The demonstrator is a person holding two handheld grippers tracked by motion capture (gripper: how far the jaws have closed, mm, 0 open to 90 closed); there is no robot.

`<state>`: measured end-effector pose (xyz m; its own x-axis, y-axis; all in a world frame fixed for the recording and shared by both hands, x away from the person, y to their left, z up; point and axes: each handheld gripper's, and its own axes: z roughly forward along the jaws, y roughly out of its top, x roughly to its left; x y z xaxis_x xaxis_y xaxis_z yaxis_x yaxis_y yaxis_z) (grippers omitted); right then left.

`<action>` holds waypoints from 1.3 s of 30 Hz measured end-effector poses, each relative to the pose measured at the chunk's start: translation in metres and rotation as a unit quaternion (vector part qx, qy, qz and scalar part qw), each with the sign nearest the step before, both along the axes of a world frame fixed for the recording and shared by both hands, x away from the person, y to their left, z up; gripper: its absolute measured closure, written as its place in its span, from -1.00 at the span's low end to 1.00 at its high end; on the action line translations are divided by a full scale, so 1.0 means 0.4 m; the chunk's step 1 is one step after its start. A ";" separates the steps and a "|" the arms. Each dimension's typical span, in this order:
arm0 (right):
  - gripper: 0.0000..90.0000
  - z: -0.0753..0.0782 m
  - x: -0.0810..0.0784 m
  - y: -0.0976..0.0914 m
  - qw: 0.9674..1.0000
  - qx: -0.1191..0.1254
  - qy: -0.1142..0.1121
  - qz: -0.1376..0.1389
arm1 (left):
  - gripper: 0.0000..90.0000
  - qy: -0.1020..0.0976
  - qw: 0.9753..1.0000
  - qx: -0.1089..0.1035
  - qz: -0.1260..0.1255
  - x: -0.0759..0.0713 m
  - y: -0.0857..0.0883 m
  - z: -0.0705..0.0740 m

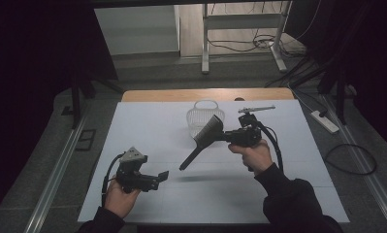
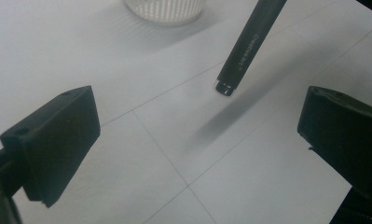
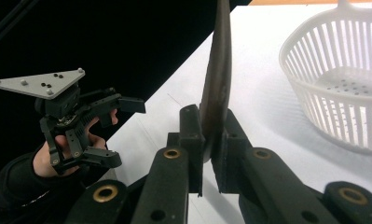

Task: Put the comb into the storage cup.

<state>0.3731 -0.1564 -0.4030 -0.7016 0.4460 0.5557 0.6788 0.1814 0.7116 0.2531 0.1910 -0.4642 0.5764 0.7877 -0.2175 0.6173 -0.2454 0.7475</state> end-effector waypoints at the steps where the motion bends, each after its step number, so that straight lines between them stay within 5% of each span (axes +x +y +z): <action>1: 0.86 0.001 0.000 -0.001 1.000 0.001 0.000 0.000 | -1.00 0.000 1.000 -0.001 0.003 -0.002 0.003 0.000; 9: 0.86 0.007 0.000 -0.006 1.000 0.002 -0.001 -0.004 | -1.00 0.006 1.000 -0.014 0.013 -0.029 0.039 -0.002; 24: 0.86 0.031 0.006 -0.018 1.000 0.010 -0.012 -0.018 | -1.00 0.025 1.000 -0.001 0.007 -0.080 0.083 -0.015; 39: 0.86 0.053 0.023 -0.035 0.999 0.011 -0.018 -0.033 | -1.00 -0.001 1.000 0.012 0.006 -0.120 0.104 -0.021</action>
<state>0.3822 -0.1705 -0.3818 -0.6913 0.4799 0.5402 0.6622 0.1216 0.7393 0.2051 0.2324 -0.4727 0.5676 0.7992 -0.1979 0.6187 -0.2555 0.7429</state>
